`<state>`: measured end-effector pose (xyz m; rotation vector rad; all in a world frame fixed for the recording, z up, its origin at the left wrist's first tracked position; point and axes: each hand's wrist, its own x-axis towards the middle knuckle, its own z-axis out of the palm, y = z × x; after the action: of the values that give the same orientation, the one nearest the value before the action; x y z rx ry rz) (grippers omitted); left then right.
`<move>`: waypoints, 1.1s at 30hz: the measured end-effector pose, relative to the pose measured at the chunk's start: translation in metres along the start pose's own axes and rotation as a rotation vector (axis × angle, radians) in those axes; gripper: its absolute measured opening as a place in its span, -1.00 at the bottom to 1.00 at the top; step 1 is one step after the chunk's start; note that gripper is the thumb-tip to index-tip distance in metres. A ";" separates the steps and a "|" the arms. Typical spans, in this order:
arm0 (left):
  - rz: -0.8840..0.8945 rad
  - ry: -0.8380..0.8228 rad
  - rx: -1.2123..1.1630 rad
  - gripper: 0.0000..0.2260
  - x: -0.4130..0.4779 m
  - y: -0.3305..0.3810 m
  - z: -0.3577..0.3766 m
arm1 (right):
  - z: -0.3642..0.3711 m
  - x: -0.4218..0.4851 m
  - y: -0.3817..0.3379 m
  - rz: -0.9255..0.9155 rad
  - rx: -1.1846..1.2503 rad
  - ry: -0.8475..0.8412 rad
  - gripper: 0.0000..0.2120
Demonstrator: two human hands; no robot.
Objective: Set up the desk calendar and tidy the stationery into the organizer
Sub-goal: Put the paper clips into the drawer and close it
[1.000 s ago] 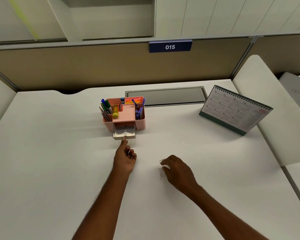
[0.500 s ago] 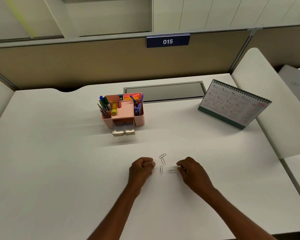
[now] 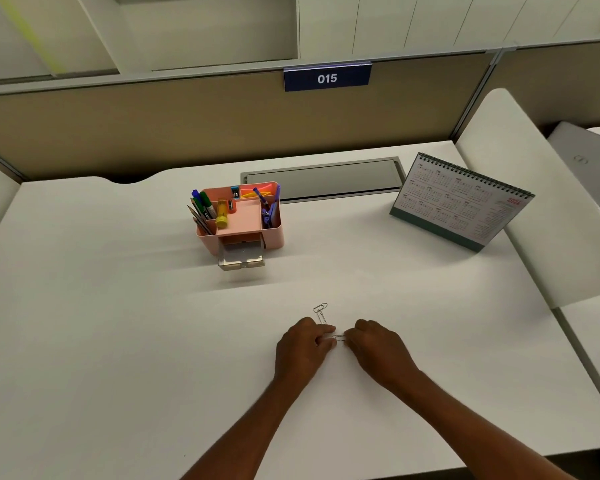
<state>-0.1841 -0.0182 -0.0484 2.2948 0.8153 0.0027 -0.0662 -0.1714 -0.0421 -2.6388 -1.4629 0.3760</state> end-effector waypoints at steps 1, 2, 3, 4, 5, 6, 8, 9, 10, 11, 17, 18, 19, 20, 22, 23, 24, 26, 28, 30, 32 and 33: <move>0.014 0.006 0.012 -0.75 0.000 0.000 0.000 | 0.001 0.001 0.000 -0.008 -0.033 -0.001 -0.94; 0.025 0.014 0.026 -0.76 0.001 -0.001 0.001 | 0.003 0.002 0.000 -0.027 -0.065 0.008 -0.88; 0.034 0.020 0.045 -0.77 0.000 -0.001 0.002 | 0.005 0.003 0.000 -0.041 -0.085 0.015 -0.84; 0.043 0.024 0.064 -0.77 0.000 -0.001 0.002 | 0.005 0.003 0.000 -0.058 -0.097 0.025 -0.82; 0.059 0.027 0.084 -0.78 0.000 -0.001 0.003 | 0.003 0.003 0.000 -0.072 -0.109 0.028 -0.81; 0.077 0.024 0.100 -0.78 0.001 -0.002 0.003 | 0.003 0.003 0.001 -0.088 -0.119 0.032 -0.81; 0.101 0.011 0.116 -0.79 0.002 -0.002 0.003 | 0.003 0.002 0.002 -0.106 -0.137 0.034 -0.81; 0.106 0.002 0.113 -0.79 0.003 -0.002 0.003 | 0.003 0.002 0.003 -0.104 -0.132 0.030 -0.81; 0.111 -0.006 0.107 -0.80 0.004 -0.001 0.003 | 0.005 0.001 0.004 -0.097 -0.115 0.027 -0.82; 0.114 -0.013 0.100 -0.82 0.005 0.000 0.003 | 0.004 0.001 0.004 -0.084 -0.090 0.021 -0.84; 0.113 -0.009 0.093 -0.86 0.006 -0.001 0.003 | -0.007 0.011 -0.005 0.047 0.127 -0.036 -0.85; 0.117 -0.003 0.093 -0.86 0.005 -0.002 0.003 | -0.008 0.014 -0.007 0.065 0.155 -0.043 -0.85; 0.120 0.002 0.092 -0.86 0.005 -0.002 0.004 | -0.008 0.017 -0.007 0.086 0.173 -0.052 -0.85; 0.123 0.003 0.090 -0.86 0.004 -0.002 0.006 | -0.007 0.019 -0.007 0.108 0.185 -0.066 -0.85; 0.130 0.007 0.089 -0.87 0.004 -0.003 0.007 | -0.006 0.023 -0.005 0.140 0.202 -0.099 -0.86; 0.135 0.009 0.089 -0.87 0.004 -0.003 0.008 | -0.005 0.025 -0.004 0.150 0.211 -0.112 -0.86; 0.141 0.011 0.090 -0.87 0.004 -0.004 0.009 | -0.006 0.026 -0.003 0.157 0.219 -0.125 -0.87; 0.151 0.008 0.095 -0.89 0.004 -0.004 0.010 | -0.008 0.028 -0.001 0.168 0.233 -0.152 -0.87; 0.166 0.008 0.111 -0.91 0.004 -0.004 0.010 | -0.010 0.031 0.000 0.172 0.237 -0.184 -0.88; 0.187 0.009 0.134 -0.92 0.004 -0.004 0.011 | -0.013 0.034 0.000 0.165 0.236 -0.220 -0.88; 0.204 0.007 0.149 -0.93 0.004 -0.005 0.011 | -0.014 0.035 0.000 0.144 0.239 -0.242 -0.89; 0.215 0.005 0.154 -0.93 0.004 -0.005 0.012 | -0.015 0.035 0.000 0.133 0.238 -0.246 -0.90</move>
<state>-0.1812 -0.0201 -0.0613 2.5190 0.5857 0.0435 -0.0439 -0.1413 -0.0334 -2.5727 -1.2129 0.8578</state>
